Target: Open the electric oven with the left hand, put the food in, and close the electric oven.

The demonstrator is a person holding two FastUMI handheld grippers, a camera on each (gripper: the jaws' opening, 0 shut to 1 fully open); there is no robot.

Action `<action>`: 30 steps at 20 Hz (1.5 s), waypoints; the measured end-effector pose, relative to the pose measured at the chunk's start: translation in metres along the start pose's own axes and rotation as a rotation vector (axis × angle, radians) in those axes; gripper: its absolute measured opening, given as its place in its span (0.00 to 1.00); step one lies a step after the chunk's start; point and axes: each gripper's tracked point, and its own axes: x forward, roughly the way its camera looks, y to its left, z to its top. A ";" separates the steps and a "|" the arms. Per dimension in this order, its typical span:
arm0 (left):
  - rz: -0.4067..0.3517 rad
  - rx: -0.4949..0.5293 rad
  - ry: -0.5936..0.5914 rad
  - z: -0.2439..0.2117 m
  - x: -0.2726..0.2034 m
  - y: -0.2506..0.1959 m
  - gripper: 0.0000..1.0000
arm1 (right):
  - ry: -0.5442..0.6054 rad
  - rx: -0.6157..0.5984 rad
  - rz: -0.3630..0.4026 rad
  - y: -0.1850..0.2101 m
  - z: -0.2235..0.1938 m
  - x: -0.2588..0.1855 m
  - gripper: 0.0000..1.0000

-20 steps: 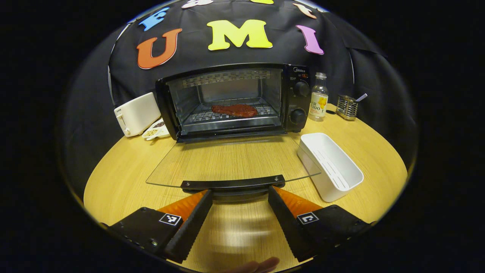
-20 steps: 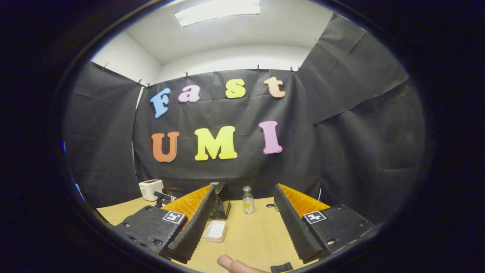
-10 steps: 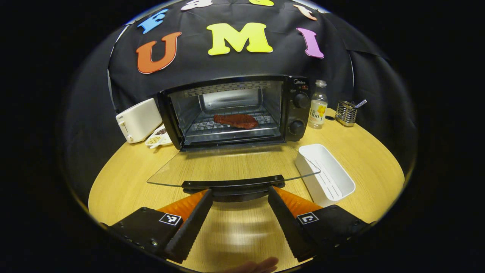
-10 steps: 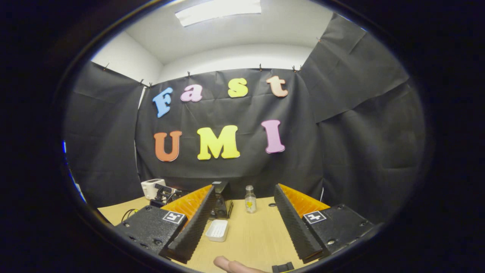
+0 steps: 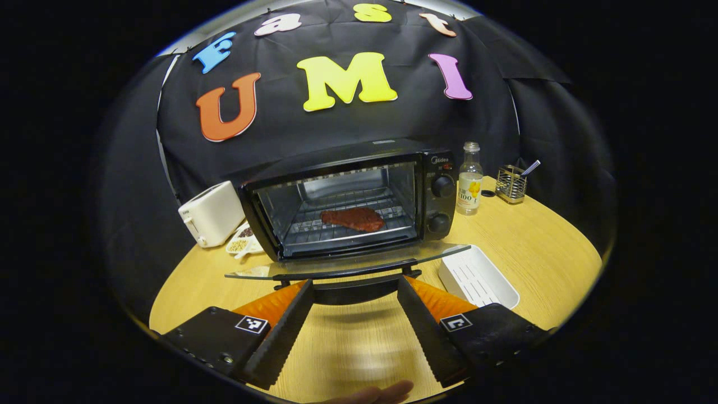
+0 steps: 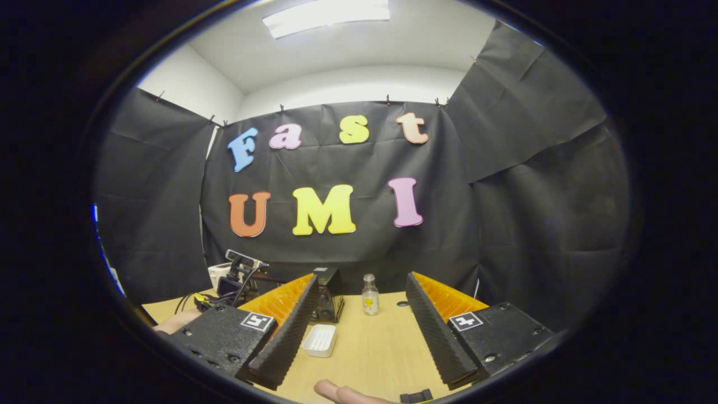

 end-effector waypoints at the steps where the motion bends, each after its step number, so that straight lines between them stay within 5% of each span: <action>1: 0.007 0.013 -0.021 0.008 0.002 0.001 0.96 | 0.003 0.004 -0.001 0.000 -0.002 0.002 0.98; 11: 0.005 -0.029 -0.180 0.080 0.033 0.016 0.98 | 0.017 -0.005 -0.016 -0.004 -0.005 0.012 0.98; 19: -0.027 -0.105 -0.190 0.108 0.044 0.031 0.96 | 0.026 -0.028 -0.001 0.014 -0.016 0.017 0.98; 30: 0.042 -0.080 -0.348 0.150 -0.137 0.067 0.95 | 0.013 -0.017 0.000 0.043 0.004 0.003 0.98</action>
